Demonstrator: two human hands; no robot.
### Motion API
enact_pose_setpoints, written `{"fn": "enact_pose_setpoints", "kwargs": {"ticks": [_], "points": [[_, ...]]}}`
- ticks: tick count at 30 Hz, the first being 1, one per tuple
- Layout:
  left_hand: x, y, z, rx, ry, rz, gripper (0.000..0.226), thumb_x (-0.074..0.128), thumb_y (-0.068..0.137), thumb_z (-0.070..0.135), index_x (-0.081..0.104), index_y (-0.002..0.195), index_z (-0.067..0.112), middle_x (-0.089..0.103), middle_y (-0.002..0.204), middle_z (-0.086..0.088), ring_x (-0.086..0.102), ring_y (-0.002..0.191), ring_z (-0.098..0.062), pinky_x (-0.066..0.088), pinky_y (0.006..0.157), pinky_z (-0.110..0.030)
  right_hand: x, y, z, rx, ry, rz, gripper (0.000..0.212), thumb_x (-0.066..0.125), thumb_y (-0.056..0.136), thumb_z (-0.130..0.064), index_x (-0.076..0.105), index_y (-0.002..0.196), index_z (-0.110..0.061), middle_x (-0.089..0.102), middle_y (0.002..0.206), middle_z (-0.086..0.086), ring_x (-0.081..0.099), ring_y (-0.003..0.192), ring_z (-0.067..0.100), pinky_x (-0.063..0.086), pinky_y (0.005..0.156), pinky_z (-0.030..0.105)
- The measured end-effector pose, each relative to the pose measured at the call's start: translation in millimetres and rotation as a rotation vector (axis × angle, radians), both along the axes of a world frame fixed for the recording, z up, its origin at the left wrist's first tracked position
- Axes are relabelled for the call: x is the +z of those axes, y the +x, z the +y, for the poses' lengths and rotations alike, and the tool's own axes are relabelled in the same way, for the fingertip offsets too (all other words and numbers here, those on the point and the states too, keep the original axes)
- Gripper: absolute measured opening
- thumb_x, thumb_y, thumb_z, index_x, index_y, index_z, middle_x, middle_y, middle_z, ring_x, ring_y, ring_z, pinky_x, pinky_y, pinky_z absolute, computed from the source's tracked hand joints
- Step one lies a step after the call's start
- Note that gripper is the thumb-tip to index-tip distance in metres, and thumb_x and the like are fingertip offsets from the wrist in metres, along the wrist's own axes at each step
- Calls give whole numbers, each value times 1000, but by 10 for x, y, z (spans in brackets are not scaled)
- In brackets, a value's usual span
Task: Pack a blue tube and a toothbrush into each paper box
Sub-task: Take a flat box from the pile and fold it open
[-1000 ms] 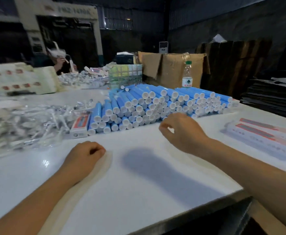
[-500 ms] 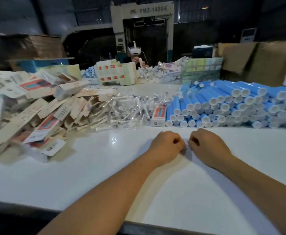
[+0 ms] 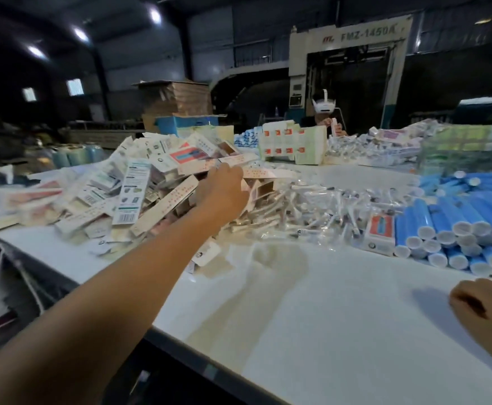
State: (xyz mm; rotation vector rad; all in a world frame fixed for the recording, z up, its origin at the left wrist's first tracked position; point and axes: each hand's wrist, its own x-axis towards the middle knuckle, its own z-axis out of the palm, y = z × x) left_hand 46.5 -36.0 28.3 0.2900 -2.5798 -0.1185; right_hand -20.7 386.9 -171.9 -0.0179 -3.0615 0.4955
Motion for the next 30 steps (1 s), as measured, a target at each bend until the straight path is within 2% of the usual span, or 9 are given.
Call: {"fn": "enact_pose_setpoints", "kwargs": {"ticks": [3,7,10,12,14,18,22,25,30], "points": [[-145,-46,-305,164,-56,-178,63,56,87,54,38,135,17,42,134,-10,40,123,-30,41,89,-45,-85,-171,-14,21,28,-31,38,42,100,-29,55,125,-2,53,131,20,49,122,33,34,106,50],[-310,-120,-440,176,-122,-156,46,45,92,53,50,120,17,58,109,-8,54,100,-29,36,72,-38,-2,-39,0,-43,74,-30,39,39,99,-37,56,123,-11,57,127,10,52,118,28,36,104,47],[-326,-121,-470,208,-138,-69,38,39,95,50,53,107,17,56,90,-5,54,83,-26,35,66,-35,206,284,-24,19,52,116,27,48,93,-42,63,103,-22,64,102,-2,60,95,19,47,89,45],[-319,-84,-488,215,-74,-4,38,39,95,53,49,99,16,53,84,-1,52,75,-23,39,61,-33,374,538,-60,63,43,350,11,57,85,-32,59,74,-30,58,70,-8,59,66,12,50,63,41],[-258,-18,-503,206,67,112,38,40,95,50,48,93,13,55,78,0,53,67,-19,43,56,-30,588,764,-147,89,32,448,23,61,79,-21,51,60,-30,47,55,-5,49,49,10,45,48,38],[-14,225,-498,152,407,452,28,39,89,41,48,83,14,49,71,-1,45,64,-18,38,54,-32,793,986,-305,89,20,386,32,59,83,-14,45,56,-27,46,56,-3,47,51,13,41,50,35],[167,499,-170,-192,1134,709,17,42,77,39,53,79,26,61,79,0,56,64,-11,43,52,-27,862,1041,-366,94,48,358,26,53,89,-17,48,64,-22,51,65,-3,48,59,12,37,54,30],[55,436,321,-348,1515,507,18,46,78,34,57,90,27,70,73,0,63,56,-9,47,48,-21,896,1013,-353,68,-106,316,29,53,90,-16,49,63,-26,54,64,-4,49,59,10,39,55,29],[-328,229,1465,-388,1608,-135,27,42,88,29,56,82,7,54,41,-6,40,32,-12,29,34,-13,1004,1044,-225,-151,-1006,357,24,51,92,-3,59,112,-13,58,72,6,50,41,9,37,37,19]]}}
